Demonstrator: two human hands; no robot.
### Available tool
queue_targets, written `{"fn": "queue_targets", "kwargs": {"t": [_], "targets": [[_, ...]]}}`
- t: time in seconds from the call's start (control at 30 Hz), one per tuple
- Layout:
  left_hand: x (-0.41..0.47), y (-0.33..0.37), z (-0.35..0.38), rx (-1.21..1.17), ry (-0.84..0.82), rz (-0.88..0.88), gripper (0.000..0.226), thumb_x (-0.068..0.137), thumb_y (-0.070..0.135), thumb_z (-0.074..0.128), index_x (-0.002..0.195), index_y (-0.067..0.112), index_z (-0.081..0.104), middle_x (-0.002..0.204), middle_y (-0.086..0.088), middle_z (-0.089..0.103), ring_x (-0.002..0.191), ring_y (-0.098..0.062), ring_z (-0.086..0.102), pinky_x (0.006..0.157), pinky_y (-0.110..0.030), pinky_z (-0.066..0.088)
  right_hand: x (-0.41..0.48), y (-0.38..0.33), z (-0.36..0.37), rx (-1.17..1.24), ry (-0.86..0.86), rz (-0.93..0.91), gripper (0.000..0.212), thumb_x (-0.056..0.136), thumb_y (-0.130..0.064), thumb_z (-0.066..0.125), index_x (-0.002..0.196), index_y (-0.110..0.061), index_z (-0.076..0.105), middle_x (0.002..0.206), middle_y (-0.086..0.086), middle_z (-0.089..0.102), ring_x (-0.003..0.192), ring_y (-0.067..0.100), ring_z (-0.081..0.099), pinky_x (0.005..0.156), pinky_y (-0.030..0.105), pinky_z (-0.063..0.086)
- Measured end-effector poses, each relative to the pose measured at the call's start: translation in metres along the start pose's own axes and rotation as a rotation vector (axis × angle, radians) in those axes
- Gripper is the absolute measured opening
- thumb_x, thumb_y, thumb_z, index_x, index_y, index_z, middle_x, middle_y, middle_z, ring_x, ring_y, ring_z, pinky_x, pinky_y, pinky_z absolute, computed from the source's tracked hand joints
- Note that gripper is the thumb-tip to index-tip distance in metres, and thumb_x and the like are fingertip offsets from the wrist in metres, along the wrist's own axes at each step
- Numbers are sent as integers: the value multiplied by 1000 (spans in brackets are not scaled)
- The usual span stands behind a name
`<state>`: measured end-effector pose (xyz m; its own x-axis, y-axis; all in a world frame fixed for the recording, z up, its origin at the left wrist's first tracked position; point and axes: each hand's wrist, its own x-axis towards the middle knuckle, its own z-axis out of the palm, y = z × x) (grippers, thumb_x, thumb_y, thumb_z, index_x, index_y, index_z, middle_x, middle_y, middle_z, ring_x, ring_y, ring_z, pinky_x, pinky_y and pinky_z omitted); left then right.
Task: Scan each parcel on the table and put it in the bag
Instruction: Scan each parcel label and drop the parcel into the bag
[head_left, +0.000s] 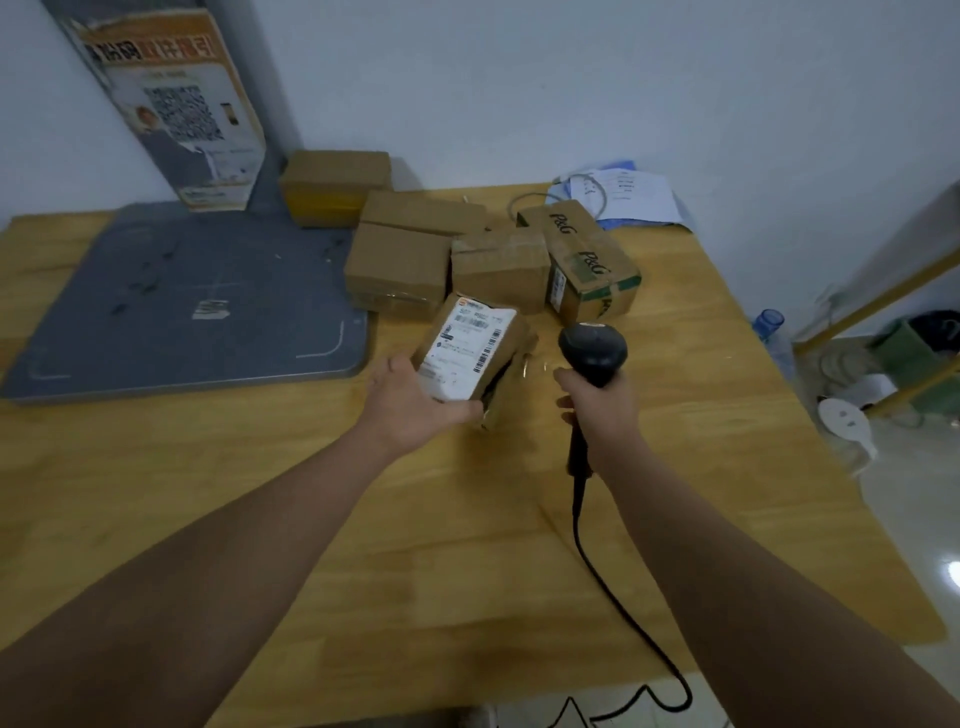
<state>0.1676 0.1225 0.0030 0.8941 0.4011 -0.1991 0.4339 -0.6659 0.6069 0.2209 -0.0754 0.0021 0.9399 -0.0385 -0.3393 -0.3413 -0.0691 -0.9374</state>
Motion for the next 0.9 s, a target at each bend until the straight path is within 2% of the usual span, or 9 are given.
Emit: {"fn": "queue_targets", "kwargs": {"t": [0.1, 0.23, 0.37, 0.5, 0.6, 0.67, 0.73, 0.8, 0.9], "targets": [[-22, -14, -22, -162, 73, -104, 120, 44, 73, 76, 139, 11, 37, 133, -4, 43, 128, -23, 39, 107, -44, 40, -40, 2, 15, 67, -183, -86, 26, 85, -22, 73, 108, -23, 61, 99, -8, 65, 95, 9, 62, 82, 30, 54], [-49, -22, -44, -279, 61, -82, 122, 37, 76, 72, 136, 13, 38, 129, 0, 52, 121, -19, 50, 100, -43, 48, -73, -11, 39, 86, -280, -222, 26, 82, -27, 75, 105, -25, 63, 89, -18, 65, 87, -1, 60, 83, 28, 49], [-72, -21, -48, -380, 58, 6, 116, 50, 59, 83, 139, 13, 26, 131, 1, 47, 123, -16, 47, 101, -37, 46, -90, -23, 60, 179, -377, -212, 36, 80, -21, 77, 115, -21, 66, 111, -2, 72, 108, 14, 66, 95, 45, 53], [-86, -25, -52, -473, 34, 106, 102, 71, 37, 84, 140, 9, 14, 129, 5, 42, 117, -7, 47, 95, -23, 42, -99, -26, 69, 234, -423, -261, 31, 82, -9, 74, 111, -18, 67, 108, -3, 73, 104, 11, 68, 85, 28, 56], [-92, -30, -65, -529, -46, 100, 60, 87, 45, 64, 124, 17, 26, 119, 9, 47, 105, 0, 51, 84, -17, 44, -98, -26, 67, 259, -438, -201, 29, 83, -6, 72, 109, -19, 67, 102, -4, 75, 98, 13, 71, 78, 26, 58], [-92, -35, -75, -663, -95, 39, 42, 92, 52, 52, 108, 19, 34, 116, 1, 52, 105, -10, 54, 86, -24, 45, -98, -26, 63, 252, -479, -151, 28, 84, -4, 70, 108, -18, 67, 101, -2, 75, 97, 15, 71, 76, 27, 58], [-88, -42, -83, -852, -128, -35, 34, 92, 46, 56, 106, 18, 40, 120, -6, 58, 109, -18, 56, 92, -32, 46, -101, -24, 61, 235, -537, -115, 26, 85, -3, 68, 106, -19, 68, 102, 0, 75, 98, 18, 71, 78, 29, 58], [-86, -49, -89, -956, -177, -102, 38, 91, 34, 62, 120, 19, 44, 122, -7, 63, 108, -21, 61, 88, -35, 50, -104, -23, 59, 216, -597, -100, 25, 86, -3, 67, 104, -19, 68, 103, 2, 75, 98, 19, 71, 81, 31, 58], [-84, -61, -93, -874, -255, -114, 41, 91, 29, 63, 130, 19, 52, 118, -1, 68, 109, -20, 64, 84, -32, 52, -104, -23, 65, 121, -579, -48, 14, 88, -14, 68, 101, -20, 69, 97, 0, 76, 95, 18, 71, 87, 33, 57]]}}
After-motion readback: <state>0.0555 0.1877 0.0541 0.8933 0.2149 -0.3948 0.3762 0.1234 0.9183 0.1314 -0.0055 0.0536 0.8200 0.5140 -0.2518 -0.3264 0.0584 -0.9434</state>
